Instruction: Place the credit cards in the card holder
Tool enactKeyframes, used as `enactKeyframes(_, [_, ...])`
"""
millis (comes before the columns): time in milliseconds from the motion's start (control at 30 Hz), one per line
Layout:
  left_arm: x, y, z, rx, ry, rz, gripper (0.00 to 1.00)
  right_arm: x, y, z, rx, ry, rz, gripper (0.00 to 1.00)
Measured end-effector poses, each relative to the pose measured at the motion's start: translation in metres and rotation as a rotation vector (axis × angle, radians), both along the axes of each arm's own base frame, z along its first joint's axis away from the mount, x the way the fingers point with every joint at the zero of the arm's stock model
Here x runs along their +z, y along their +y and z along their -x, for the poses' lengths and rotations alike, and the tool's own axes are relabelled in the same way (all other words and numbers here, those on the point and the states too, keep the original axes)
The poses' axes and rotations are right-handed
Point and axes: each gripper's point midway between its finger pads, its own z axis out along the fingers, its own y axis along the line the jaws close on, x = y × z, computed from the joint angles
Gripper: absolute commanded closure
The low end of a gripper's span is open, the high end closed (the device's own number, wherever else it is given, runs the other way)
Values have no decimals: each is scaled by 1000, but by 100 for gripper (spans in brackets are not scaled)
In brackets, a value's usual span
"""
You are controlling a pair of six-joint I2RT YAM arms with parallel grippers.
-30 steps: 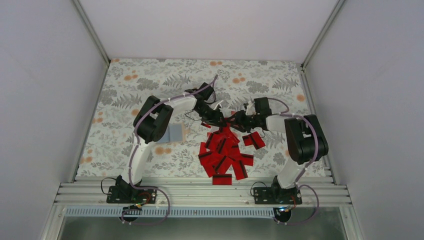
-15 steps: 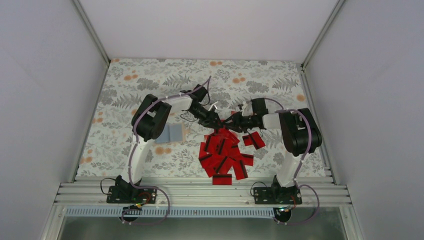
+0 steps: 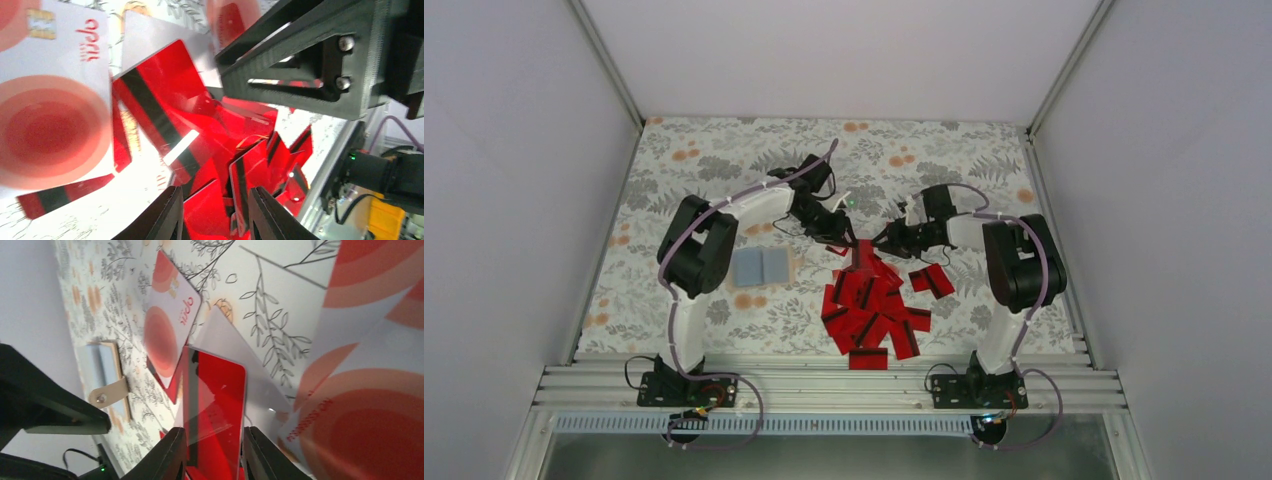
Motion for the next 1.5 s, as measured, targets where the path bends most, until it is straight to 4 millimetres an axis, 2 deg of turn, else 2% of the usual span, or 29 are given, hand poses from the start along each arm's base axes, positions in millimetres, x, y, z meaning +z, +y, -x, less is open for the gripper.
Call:
enactKeyframes(133, [-8,10,0,20,-24,-65,66,-5,-7,-2,4,-7,70,69])
enactKeyframes(267, [-31,15,0,32,-8,-131,66,-6,-9,-3,18,-11,118,68])
enactKeyframes(367, [-48,13,4,31,26,-164,66,-7,-3,-4,38,-16,135,67])
enactKeyframes(633, [-49,-5,8,33,75,-116,66,-9,13,1,90,-7,118,66])
enactKeyframes(1267, [-48,-2,9,65,189,-38,66,-1,20,13,122,60,-63,67])
enactKeyframes(1500, [-48,-1,10,68,200,-32,66,6,22,12,130,54,-107,68])
